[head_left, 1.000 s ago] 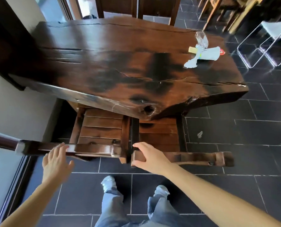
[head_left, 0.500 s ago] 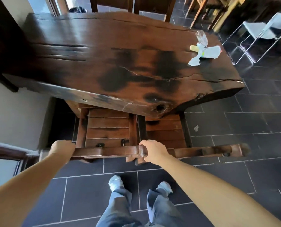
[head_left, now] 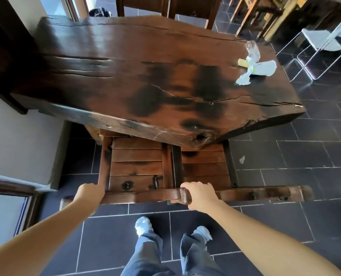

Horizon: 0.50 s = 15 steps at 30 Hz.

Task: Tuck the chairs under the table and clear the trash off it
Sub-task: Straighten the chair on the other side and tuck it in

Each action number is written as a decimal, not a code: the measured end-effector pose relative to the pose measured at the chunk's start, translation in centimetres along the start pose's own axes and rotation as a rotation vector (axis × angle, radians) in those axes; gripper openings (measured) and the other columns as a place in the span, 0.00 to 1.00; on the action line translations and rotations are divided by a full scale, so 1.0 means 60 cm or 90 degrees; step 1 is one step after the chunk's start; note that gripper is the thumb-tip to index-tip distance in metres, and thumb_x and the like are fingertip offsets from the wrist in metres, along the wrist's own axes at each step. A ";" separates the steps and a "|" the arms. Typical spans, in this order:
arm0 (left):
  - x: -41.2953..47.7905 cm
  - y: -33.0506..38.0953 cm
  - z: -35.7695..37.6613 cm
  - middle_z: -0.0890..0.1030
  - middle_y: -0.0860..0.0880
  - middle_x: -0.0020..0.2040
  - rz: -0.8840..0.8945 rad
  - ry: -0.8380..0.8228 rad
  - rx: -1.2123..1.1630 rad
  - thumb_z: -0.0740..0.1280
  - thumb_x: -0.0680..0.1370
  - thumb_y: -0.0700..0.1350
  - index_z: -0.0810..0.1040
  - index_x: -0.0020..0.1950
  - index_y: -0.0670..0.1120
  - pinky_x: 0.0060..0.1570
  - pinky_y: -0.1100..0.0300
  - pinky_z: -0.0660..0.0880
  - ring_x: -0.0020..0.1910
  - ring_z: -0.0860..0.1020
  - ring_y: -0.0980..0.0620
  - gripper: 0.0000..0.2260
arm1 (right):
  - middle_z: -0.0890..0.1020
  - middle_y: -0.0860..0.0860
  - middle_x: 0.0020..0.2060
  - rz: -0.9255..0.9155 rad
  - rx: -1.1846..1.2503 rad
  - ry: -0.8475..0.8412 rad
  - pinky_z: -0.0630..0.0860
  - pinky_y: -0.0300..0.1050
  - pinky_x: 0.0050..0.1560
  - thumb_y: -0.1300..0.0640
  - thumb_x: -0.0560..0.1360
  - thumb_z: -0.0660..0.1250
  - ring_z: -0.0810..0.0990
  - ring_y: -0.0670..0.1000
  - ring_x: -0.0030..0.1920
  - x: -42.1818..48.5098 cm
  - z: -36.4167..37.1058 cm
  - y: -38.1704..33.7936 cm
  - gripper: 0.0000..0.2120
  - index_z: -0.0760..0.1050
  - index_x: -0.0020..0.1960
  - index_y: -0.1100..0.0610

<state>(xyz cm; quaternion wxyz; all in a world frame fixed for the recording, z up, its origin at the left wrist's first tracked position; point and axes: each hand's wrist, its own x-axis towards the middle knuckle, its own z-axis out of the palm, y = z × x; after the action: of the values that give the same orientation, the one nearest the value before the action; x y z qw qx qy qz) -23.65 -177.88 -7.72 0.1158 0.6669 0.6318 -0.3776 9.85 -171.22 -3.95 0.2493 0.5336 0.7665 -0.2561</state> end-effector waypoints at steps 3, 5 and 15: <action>-0.003 0.017 0.006 0.80 0.52 0.59 -0.044 -0.012 -0.070 0.63 0.75 0.39 0.65 0.68 0.47 0.53 0.58 0.74 0.59 0.78 0.51 0.22 | 0.75 0.51 0.66 0.016 0.017 -0.031 0.63 0.62 0.68 0.56 0.68 0.74 0.74 0.57 0.64 0.006 -0.004 -0.001 0.35 0.64 0.71 0.46; -0.005 0.026 0.004 0.79 0.53 0.59 -0.068 -0.009 -0.099 0.63 0.75 0.39 0.66 0.68 0.49 0.53 0.59 0.74 0.59 0.78 0.52 0.22 | 0.75 0.52 0.66 0.015 0.029 -0.027 0.64 0.62 0.67 0.56 0.68 0.75 0.74 0.58 0.64 0.007 -0.003 -0.001 0.35 0.65 0.71 0.47; -0.036 0.014 0.026 0.80 0.53 0.57 -0.021 0.006 -0.069 0.60 0.76 0.41 0.75 0.61 0.55 0.54 0.59 0.75 0.58 0.79 0.52 0.17 | 0.81 0.51 0.56 -0.044 -0.079 0.035 0.48 0.62 0.75 0.48 0.68 0.74 0.78 0.54 0.59 -0.031 0.029 -0.009 0.26 0.72 0.64 0.50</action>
<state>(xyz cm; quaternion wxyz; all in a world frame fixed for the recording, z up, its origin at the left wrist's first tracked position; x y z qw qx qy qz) -23.26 -180.66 -7.64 0.1429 0.6508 0.6628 -0.3416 10.11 -173.82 -3.96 0.2521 0.4972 0.8054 -0.2016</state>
